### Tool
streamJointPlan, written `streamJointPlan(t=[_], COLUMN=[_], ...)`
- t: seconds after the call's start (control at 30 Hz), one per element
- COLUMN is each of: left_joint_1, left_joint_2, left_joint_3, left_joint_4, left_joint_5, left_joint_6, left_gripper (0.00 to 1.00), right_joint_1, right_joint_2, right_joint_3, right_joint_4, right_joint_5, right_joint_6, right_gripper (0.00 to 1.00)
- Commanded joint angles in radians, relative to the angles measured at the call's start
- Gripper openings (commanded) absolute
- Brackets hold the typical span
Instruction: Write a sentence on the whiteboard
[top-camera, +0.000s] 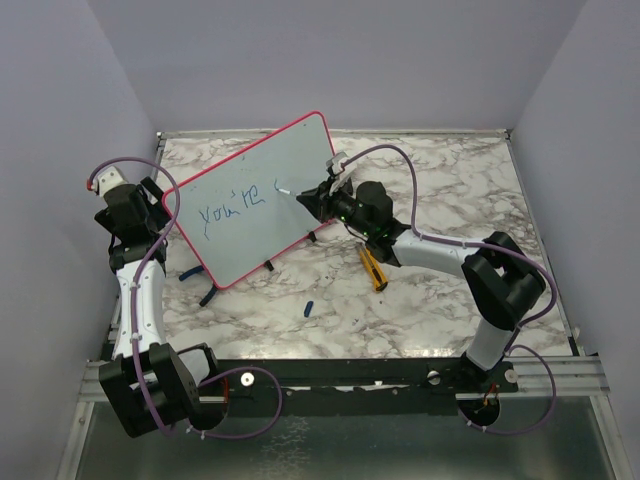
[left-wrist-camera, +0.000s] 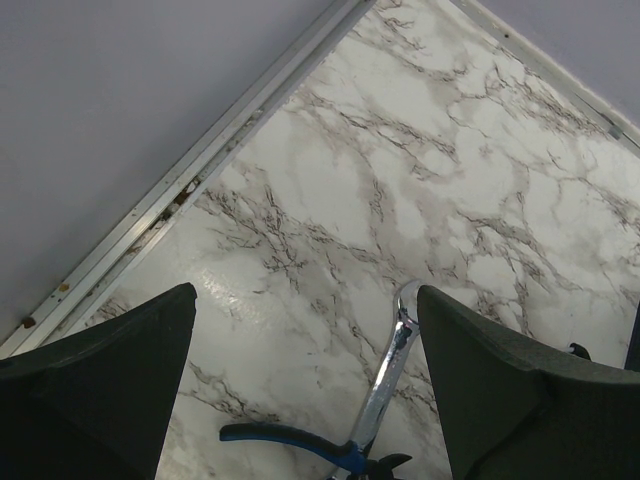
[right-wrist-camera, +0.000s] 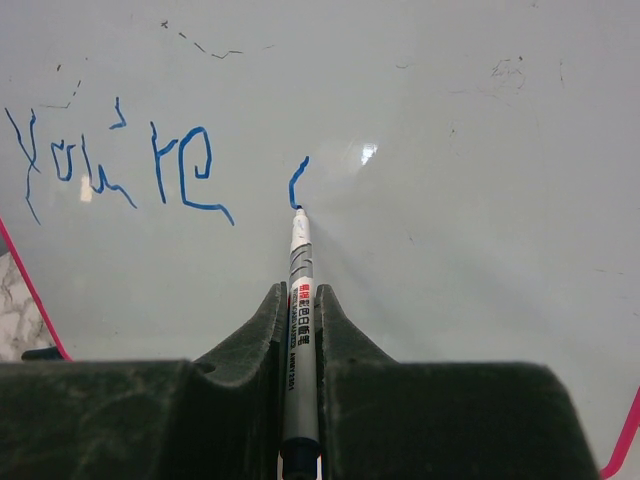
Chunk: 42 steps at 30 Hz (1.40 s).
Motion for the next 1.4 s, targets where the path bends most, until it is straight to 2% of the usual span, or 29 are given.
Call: streamJointPlan(t=[0.0,0.77,1.37], left_joint_1=[0.001,0.001,0.001], left_joint_2=[0.001,0.004,0.000], left_joint_3=[-0.002,0.001,-0.001], left_joint_4=[0.016,0.016,0.015], left_joint_5=[0.026,0.032,0.033], left_joint_6=[0.006,0.005,0.006], left_gripper=[0.92,0.92,0.92], right_joint_1=[-0.004,-0.004,-0.003], right_joint_2=[-0.001,0.022,0.004], right_joint_3=[0.025,0.115,-0.007], right_joint_4=[-0.023,-0.015,0.003], right_joint_5=[0.093,0.093,0.086], right_joint_6=[-0.029,-0.049,0.012], right_gripper=[0.00,0.00,0.00])
